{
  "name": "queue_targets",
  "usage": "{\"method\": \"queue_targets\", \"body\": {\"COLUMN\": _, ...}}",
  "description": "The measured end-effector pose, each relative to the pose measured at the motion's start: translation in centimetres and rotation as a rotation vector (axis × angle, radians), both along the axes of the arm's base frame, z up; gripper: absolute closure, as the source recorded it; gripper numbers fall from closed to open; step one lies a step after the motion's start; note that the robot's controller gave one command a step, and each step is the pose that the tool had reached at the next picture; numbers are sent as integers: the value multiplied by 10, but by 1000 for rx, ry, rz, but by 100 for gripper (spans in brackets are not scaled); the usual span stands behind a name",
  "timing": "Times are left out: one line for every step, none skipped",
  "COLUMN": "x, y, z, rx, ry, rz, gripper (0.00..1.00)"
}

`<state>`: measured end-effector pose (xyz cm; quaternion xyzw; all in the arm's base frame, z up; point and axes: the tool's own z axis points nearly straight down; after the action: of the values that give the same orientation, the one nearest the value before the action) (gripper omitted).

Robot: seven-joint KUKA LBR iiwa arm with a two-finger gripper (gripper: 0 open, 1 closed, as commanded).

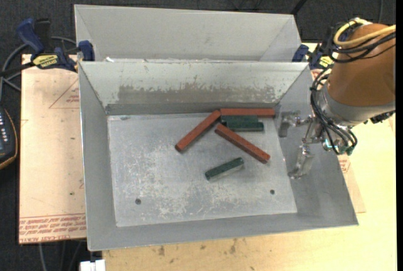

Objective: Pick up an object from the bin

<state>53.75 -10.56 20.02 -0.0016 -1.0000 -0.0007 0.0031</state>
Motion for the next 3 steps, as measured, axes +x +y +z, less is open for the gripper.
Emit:
{"method": "queue_targets", "body": {"x": 21, "y": 7, "z": -134, "rx": 0, "ry": -8, "rz": 93, "gripper": 0}}
{"method": "queue_targets", "body": {"x": 23, "y": 7, "z": -128, "rx": -1, "ry": -13, "rz": 96, "gripper": 100}}
{"method": "queue_targets", "body": {"x": 32, "y": -10, "z": -39, "rx": -2, "ry": -14, "rz": 398, "gripper": 100}}
